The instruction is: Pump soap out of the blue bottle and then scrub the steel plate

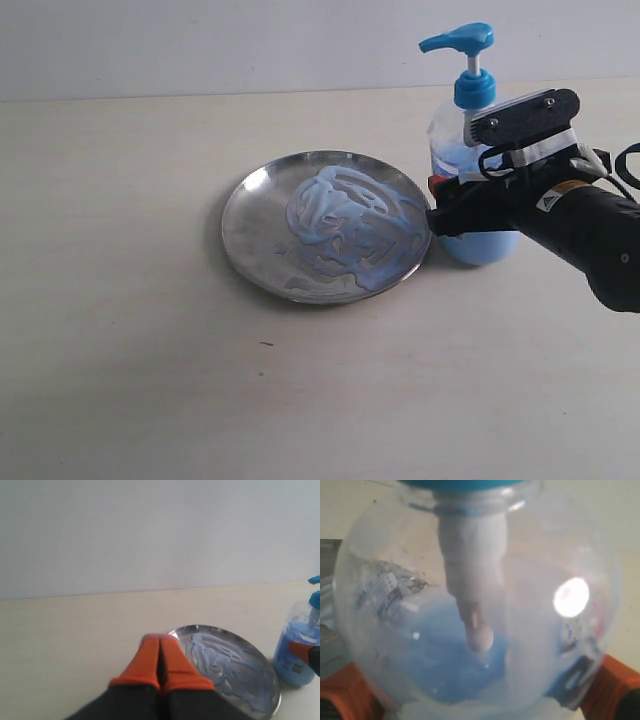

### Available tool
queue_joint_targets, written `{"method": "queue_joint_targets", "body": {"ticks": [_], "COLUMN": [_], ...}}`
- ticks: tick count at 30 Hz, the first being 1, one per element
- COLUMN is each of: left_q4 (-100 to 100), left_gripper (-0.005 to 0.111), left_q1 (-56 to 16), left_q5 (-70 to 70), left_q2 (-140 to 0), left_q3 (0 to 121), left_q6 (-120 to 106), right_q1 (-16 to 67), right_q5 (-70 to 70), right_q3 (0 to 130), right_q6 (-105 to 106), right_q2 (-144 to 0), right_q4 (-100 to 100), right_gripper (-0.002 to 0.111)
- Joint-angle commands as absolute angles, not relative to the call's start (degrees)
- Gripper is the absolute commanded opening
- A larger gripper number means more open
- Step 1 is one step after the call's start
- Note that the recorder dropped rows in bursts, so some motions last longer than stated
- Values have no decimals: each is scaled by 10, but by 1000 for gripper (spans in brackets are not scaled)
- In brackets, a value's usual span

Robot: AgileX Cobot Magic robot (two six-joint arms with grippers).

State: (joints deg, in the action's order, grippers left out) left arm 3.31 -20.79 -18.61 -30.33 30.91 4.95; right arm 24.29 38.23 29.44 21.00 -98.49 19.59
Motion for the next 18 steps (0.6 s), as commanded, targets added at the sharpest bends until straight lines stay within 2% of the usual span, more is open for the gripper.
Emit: {"method": "queue_joint_targets", "body": {"ticks": [1,11,18], "left_q4": [45,247,397], "left_gripper": [0,0,0], "left_q1": [-212,-212,-212], "left_q5": [-235,-431,-471], "left_q2": [-365,-594,-708], "left_q3": [352,583,677], "left_q6": [29,-169,-268], "right_q1": [243,243,243], "right_q5": [389,354,354], "right_q3": [313,329,329], "right_q6": [243,255,255], "right_q2": [-979,-979,-979], "right_q4": [189,193,193], "right_gripper": [0,0,0]}}
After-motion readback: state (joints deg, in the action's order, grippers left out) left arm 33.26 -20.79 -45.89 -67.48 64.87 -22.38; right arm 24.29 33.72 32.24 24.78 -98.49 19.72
